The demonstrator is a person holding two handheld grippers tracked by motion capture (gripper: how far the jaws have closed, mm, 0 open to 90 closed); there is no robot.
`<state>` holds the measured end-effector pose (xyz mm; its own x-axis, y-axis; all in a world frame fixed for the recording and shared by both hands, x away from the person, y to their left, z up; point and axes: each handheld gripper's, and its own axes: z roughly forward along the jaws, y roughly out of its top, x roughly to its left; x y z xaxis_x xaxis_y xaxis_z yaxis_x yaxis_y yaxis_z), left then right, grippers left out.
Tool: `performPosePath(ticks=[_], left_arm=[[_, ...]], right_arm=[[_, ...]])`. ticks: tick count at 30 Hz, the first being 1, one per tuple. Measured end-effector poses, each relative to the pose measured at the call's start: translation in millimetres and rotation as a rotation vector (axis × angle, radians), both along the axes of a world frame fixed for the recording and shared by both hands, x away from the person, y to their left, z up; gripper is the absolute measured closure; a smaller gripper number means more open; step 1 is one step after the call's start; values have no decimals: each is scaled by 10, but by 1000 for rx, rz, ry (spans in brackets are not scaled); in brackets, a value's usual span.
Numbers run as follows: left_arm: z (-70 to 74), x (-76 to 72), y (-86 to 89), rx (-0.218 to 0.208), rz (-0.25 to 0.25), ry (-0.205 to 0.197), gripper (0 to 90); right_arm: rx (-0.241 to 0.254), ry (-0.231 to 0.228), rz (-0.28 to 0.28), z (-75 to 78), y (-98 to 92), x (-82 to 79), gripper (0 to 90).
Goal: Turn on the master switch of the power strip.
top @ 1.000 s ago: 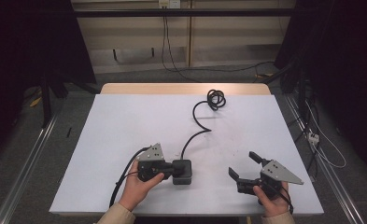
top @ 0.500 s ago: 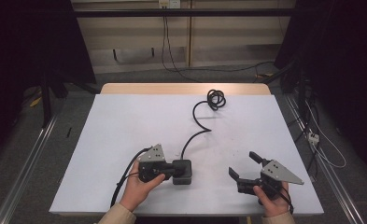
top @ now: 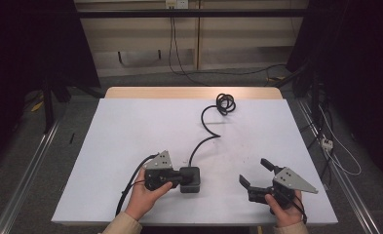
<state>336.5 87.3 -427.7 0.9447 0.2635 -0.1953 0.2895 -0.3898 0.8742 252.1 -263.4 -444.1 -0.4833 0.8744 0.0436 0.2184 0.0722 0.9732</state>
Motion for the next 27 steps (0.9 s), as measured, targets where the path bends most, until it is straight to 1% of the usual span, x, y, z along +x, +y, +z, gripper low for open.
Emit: performPosePath(ticks=[3,8,12,18,27], left_arm=[[-9,6,5,-9,1,8,900],[-17,7,10,-12,0,7,900],[-15,-1,8,-9,1,3,900],[-14,-2,37,-11,5,11,900],[-7,-9,38,-1,7,3,900]], right_arm=[[-1,0,0,0,-2,-2,50],[-2,0,1,1,0,-5,50],[-3,-1,1,2,-1,-7,50],[-2,-2,1,4,-1,-10,50],[0,0,2,1,14,-2,50]])
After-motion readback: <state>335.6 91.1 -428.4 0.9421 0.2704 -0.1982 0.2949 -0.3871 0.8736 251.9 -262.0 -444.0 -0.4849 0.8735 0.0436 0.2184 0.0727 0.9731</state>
